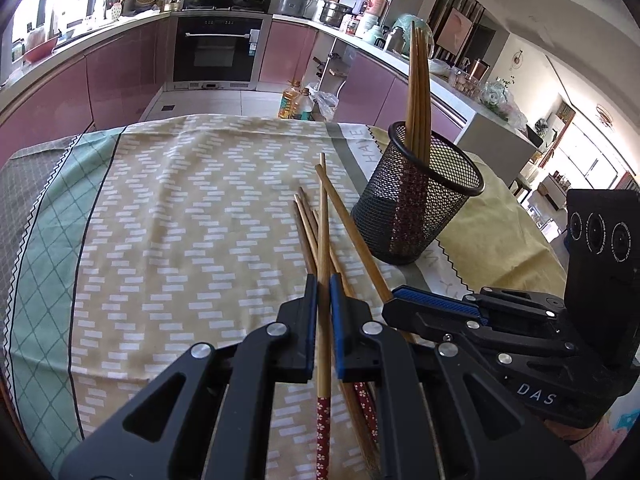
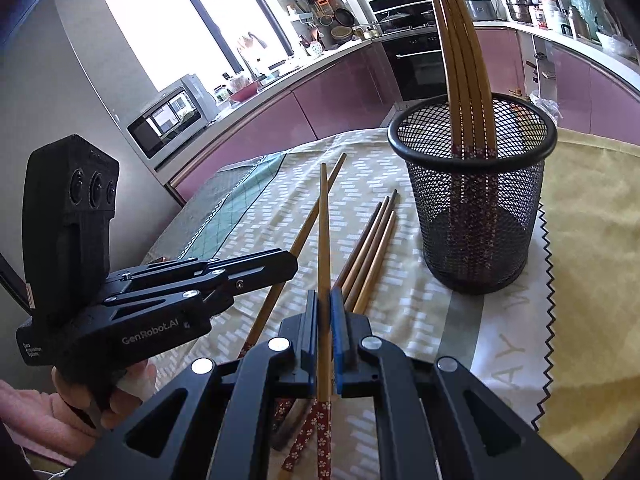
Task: Organize utensils
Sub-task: 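Lift the chopstick upright and lower it into the mesh cup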
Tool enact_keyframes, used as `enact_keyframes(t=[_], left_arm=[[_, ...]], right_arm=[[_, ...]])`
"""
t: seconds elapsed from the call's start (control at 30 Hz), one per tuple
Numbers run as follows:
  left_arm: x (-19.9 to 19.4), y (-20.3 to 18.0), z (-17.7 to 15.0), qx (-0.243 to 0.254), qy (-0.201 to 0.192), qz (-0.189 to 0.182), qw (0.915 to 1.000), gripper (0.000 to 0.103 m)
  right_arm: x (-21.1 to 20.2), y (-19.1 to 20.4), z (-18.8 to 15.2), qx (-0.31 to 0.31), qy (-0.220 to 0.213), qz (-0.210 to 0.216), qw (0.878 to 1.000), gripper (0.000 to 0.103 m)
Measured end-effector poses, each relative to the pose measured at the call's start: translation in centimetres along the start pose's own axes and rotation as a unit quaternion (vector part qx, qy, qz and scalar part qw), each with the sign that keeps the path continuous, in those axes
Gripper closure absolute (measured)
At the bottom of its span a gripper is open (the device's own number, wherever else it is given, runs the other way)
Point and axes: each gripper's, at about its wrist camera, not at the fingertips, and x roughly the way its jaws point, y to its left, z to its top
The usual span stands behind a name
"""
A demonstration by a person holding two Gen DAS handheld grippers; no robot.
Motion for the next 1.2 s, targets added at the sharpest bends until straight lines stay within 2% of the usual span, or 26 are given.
enact_keyframes(t=[0.43, 0.63, 0.97, 1.2], left_arm=[[-1.5, -0.5, 0.0, 0.001, -0.015, -0.017, 0.9997, 0.096], [-2.7, -0.4, 0.5, -0.001, -0.028, -0.041, 0.9988, 0.096], [-5.9, -0.7, 2.2, 0.002, -0.050, -0.100, 0.9937, 0.096], [-7.7, -1.3, 3.6, 0.006, -0.072, -0.123, 0.9897, 0.096]], right_arm=[[-1.1, 0.9, 0.3, -0.015, -0.018, 0.003, 1.000, 0.097], [-2.4, 1.1, 0.8, -0.025, -0.039, 0.004, 0.999, 0.097], [-5.9, 0.7, 1.9, -0.034, -0.095, 0.008, 0.995, 0.097], [-7.7, 0.1, 2.5, -0.038, -0.120, 0.008, 0.992, 0.097]])
